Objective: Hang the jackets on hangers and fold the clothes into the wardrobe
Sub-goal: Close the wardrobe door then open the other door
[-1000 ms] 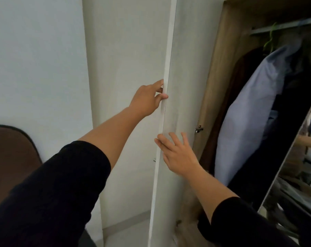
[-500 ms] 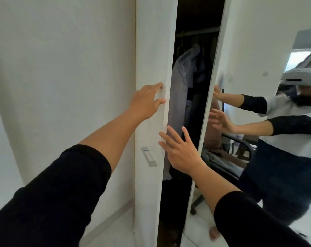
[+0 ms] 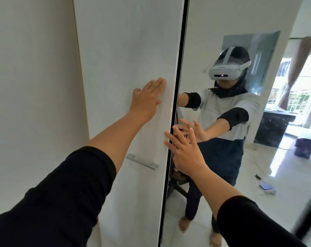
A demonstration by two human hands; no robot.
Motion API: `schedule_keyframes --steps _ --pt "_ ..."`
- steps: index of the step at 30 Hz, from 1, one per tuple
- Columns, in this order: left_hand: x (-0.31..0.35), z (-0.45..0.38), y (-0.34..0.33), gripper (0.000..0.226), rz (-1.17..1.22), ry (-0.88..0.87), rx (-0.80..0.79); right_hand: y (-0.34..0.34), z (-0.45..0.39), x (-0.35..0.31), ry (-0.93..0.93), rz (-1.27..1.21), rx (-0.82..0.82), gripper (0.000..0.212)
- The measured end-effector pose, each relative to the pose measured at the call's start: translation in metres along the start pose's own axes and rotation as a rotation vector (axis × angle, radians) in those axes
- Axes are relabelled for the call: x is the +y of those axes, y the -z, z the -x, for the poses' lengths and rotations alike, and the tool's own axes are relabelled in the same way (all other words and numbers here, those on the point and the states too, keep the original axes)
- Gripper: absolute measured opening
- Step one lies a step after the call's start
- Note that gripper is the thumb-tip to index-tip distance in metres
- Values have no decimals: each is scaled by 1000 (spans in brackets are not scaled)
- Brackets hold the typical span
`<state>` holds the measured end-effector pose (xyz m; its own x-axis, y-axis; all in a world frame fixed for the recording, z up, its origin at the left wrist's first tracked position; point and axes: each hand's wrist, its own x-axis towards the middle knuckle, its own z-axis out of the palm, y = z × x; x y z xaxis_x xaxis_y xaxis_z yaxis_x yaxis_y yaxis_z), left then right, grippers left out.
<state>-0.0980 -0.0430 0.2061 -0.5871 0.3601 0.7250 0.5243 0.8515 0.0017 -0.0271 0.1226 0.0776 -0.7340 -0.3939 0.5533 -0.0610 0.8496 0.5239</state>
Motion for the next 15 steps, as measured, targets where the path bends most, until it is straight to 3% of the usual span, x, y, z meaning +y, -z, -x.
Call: schedule_keyframes --steps 6,15 --pt "-1 -17 -38 65 62 4 6 -26 -12 -4 -141 42 -69 57" --pt "2 -18 -42 60 189 25 37 -8 -7 -12 -129 107 -227 60"
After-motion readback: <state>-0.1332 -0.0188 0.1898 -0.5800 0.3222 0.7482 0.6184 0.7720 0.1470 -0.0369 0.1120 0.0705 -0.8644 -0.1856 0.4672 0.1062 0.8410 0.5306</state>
